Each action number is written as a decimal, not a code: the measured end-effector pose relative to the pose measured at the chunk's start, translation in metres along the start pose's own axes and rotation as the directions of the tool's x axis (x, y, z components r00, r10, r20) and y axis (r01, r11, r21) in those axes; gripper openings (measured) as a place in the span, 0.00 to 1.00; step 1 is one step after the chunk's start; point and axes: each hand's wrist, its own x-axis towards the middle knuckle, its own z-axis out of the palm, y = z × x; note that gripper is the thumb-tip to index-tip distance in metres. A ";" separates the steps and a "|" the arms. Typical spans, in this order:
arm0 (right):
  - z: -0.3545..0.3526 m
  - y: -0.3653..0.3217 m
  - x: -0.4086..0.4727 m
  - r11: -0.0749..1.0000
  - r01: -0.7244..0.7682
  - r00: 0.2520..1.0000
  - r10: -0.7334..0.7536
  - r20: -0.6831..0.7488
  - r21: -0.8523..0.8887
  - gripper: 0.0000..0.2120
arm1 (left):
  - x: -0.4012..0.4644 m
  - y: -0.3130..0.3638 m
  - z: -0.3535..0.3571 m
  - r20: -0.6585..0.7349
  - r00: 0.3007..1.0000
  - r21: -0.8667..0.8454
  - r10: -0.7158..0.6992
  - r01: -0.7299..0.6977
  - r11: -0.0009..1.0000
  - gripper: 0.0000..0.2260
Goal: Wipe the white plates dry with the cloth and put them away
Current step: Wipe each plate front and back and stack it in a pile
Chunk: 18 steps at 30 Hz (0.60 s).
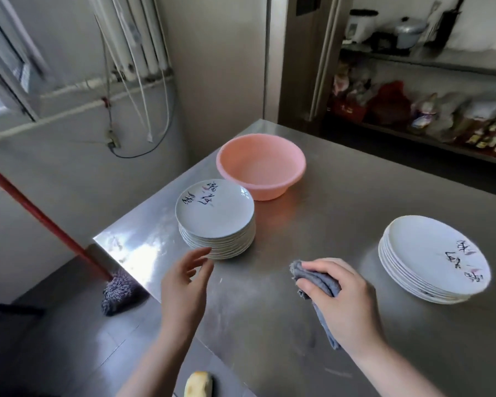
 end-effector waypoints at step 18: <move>0.181 -0.053 0.088 0.976 -0.211 0.947 0.218 -0.234 0.057 0.12 | 0.210 -0.049 -0.036 0.224 0.966 0.180 -0.129 0.089 0.980 0.11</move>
